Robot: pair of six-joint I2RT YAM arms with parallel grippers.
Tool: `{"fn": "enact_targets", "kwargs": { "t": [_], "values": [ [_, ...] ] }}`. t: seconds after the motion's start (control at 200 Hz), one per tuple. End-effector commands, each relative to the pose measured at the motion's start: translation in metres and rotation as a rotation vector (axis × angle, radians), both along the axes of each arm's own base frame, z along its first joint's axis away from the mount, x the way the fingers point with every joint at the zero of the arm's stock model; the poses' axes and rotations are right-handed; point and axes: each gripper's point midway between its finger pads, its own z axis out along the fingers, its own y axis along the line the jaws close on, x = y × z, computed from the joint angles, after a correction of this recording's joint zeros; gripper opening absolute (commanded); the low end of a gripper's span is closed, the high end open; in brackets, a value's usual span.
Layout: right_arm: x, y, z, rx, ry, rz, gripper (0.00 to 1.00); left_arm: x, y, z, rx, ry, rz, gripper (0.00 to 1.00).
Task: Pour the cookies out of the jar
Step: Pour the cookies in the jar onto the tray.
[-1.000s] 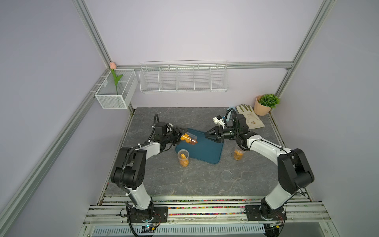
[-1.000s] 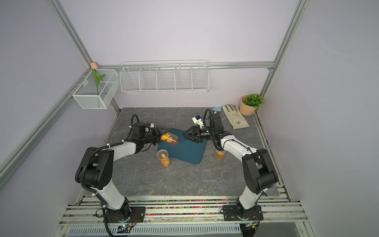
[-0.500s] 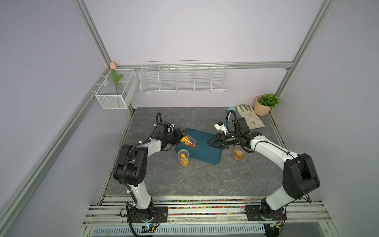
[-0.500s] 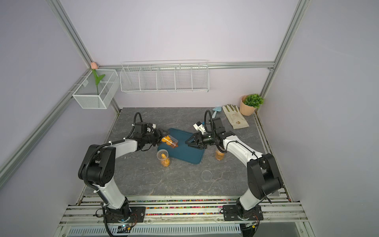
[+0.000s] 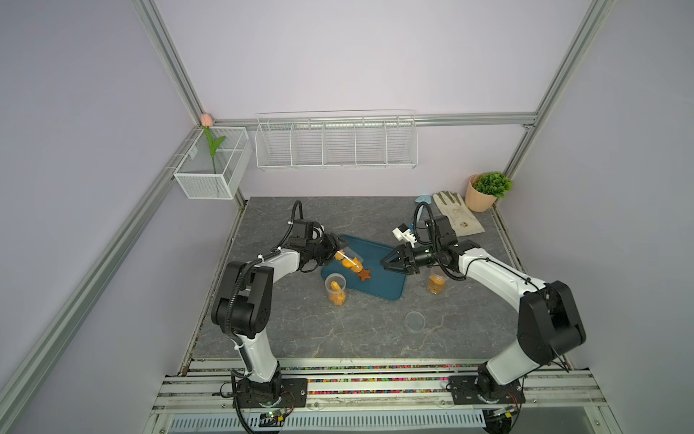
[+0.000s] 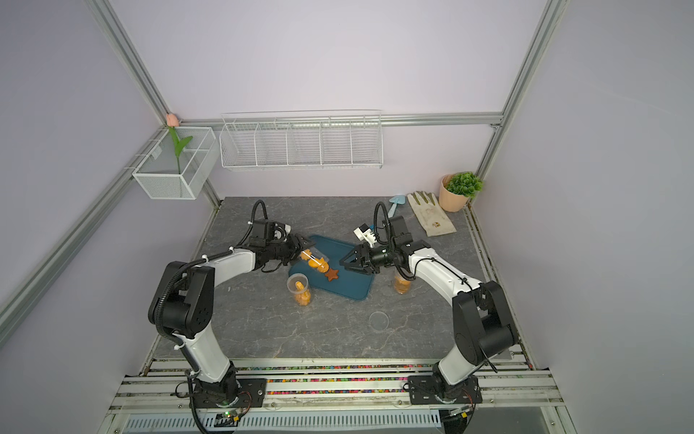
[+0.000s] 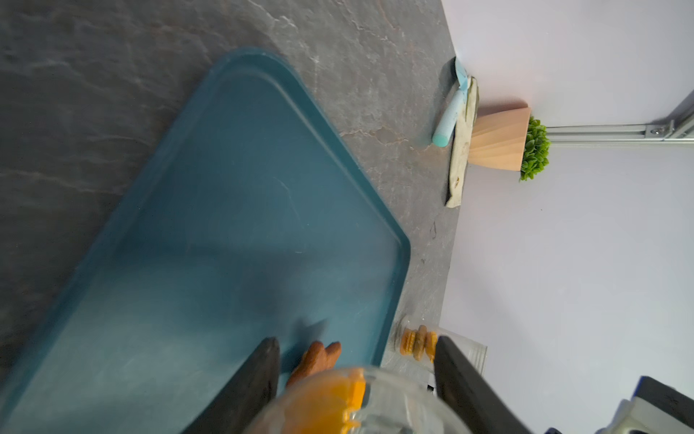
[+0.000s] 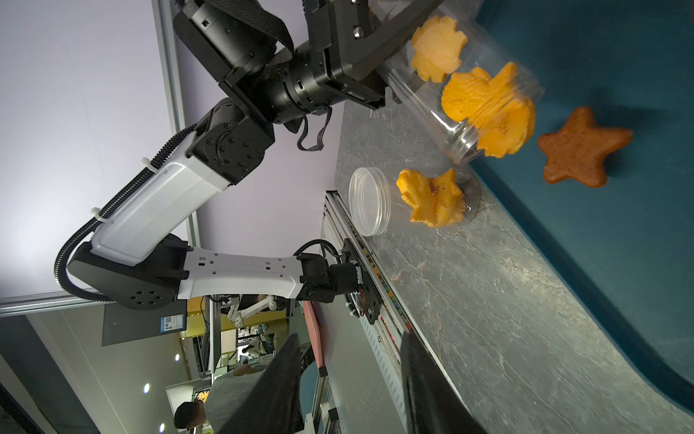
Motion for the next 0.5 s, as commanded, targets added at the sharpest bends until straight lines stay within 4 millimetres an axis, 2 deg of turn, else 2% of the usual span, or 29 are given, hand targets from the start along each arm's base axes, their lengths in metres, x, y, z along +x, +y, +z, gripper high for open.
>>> {"fn": "enact_targets", "kwargs": {
  "t": [0.0, 0.125, 0.495],
  "values": [
    [-0.0046, -0.0009, 0.0007, -0.004, -0.029, 0.012, 0.46, 0.0078, -0.0052, 0.0026, -0.041, -0.008, 0.001, 0.58],
    [-0.0058, -0.0008, 0.0026, -0.002, -0.034, 0.015, 0.46, 0.008, -0.0075, 0.0003, -0.092, 0.001, 0.011, 0.58],
    [-0.007, -0.0026, 0.0018, -0.012, -0.036, 0.013, 0.46, 0.005, -0.0026, 0.0057, -0.022, -0.01, -0.011, 0.58]
  ]
}}
